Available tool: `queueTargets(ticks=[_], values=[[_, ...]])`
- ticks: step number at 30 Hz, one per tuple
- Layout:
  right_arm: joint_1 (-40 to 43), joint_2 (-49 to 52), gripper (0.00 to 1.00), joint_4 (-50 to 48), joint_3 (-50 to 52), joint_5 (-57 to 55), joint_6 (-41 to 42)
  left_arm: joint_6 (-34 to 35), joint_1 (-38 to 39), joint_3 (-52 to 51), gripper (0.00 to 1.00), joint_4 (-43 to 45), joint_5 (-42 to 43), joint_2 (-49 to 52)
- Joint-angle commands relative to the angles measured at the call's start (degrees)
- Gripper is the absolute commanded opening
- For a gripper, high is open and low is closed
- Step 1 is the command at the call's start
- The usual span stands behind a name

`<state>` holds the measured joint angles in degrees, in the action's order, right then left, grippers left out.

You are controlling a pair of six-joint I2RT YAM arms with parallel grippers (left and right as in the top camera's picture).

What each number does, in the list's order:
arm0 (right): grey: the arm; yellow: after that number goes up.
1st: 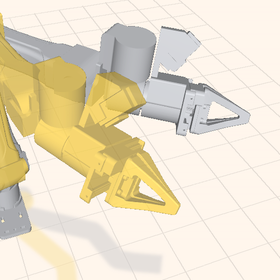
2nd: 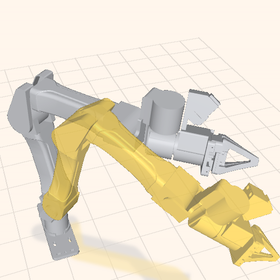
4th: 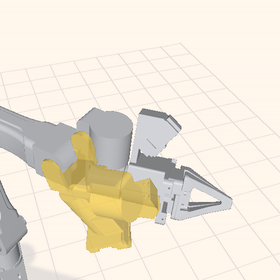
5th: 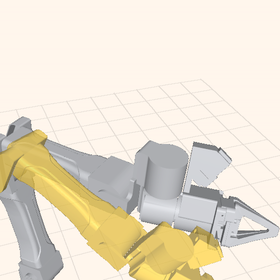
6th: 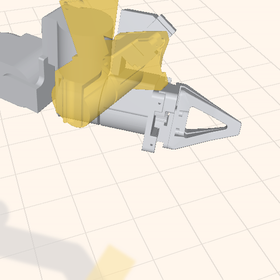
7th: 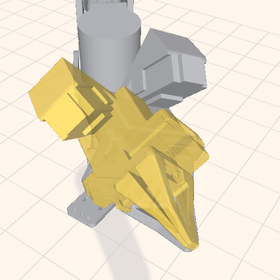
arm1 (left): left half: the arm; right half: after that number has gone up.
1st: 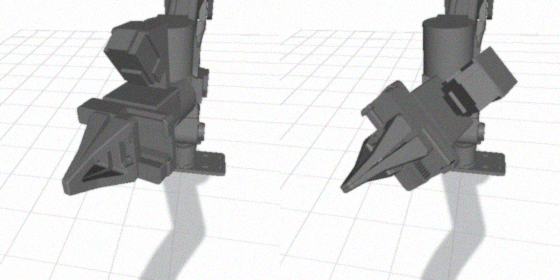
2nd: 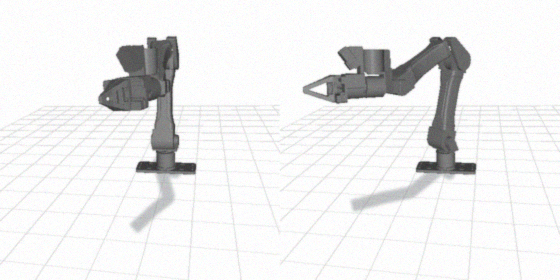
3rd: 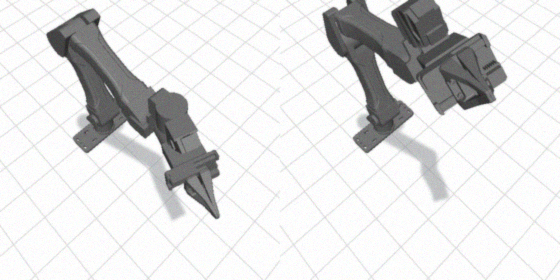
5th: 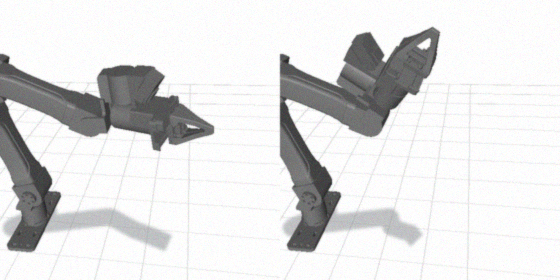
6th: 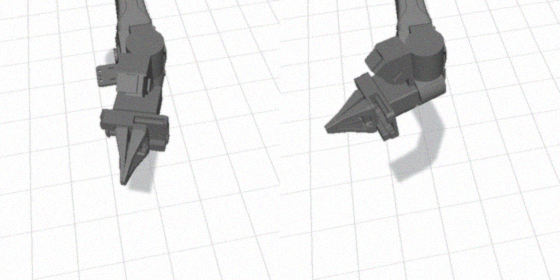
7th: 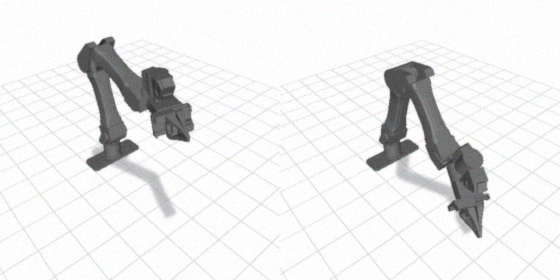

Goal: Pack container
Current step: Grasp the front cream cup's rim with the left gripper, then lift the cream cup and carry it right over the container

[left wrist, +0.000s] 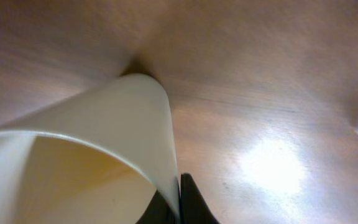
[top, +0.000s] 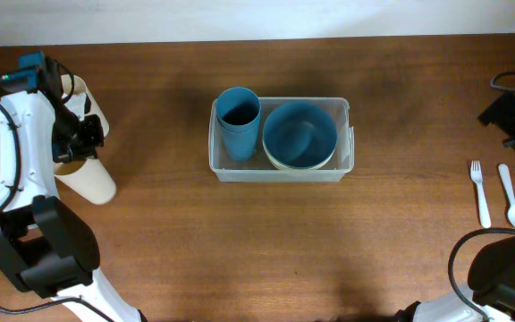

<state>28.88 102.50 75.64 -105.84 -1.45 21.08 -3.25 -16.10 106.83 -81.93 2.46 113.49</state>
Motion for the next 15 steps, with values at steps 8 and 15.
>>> queueTargets(ticks=[8,15], values=[[0.02,0.15,0.99,0.02,0.26,-0.09,0.59,-0.31,6.01,16.74,0.02,-13.97,8.92,-2.99],[0.02,0.15,0.99,0.02,0.26,-0.11,0.59,-0.17,17.35,21.97,0.02,-14.25,8.9,-8.17]])
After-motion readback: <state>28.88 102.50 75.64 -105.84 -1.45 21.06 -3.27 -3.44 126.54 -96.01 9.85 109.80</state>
